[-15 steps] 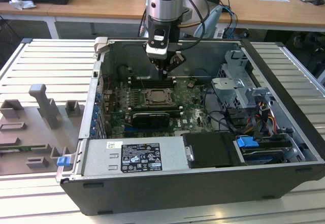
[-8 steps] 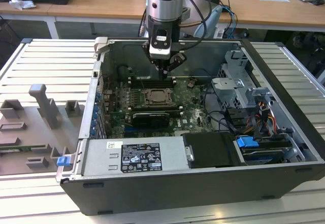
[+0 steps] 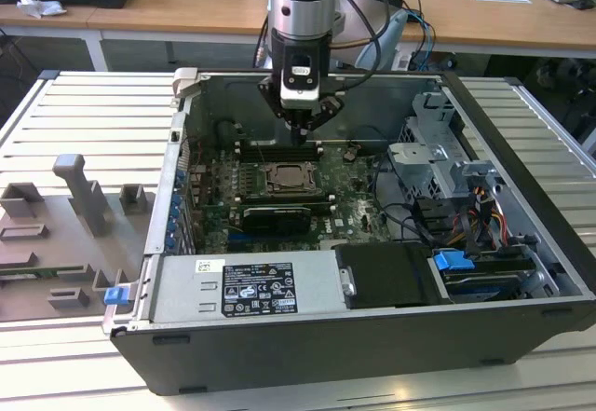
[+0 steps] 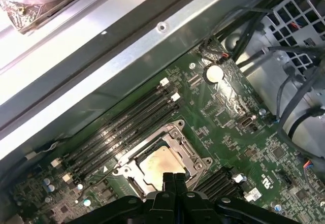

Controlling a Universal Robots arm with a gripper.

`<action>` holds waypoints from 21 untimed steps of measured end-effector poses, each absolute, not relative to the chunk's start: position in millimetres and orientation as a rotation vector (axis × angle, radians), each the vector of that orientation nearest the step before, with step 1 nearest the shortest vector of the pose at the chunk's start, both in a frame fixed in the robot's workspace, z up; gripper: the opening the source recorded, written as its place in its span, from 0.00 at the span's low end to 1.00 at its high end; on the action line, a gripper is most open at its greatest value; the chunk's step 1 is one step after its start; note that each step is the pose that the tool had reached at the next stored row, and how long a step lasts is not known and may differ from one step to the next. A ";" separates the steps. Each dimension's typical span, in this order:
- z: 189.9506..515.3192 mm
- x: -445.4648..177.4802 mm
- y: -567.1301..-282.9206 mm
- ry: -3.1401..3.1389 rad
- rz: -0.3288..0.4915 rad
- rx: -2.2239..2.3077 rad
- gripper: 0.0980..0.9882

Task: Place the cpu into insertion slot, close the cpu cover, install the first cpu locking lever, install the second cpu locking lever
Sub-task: 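Install the first cpu locking lever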

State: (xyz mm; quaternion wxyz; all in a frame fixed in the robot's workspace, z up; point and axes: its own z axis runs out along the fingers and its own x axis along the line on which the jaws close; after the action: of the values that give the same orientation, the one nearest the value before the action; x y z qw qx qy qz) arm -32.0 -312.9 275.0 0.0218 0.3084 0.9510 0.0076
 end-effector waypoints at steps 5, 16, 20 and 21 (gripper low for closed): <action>275.0 -32.0 -312.9 2.969 0.025 0.884 0.01; 275.0 -32.0 -312.9 3.027 0.030 0.667 0.01; 275.0 -32.0 -312.9 3.052 0.033 0.544 0.01; 275.0 -32.1 -312.9 3.055 0.033 0.527 0.01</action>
State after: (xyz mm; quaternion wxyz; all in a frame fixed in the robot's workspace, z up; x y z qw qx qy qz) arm -32.1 -312.9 275.0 0.0207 0.1699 0.9852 0.0106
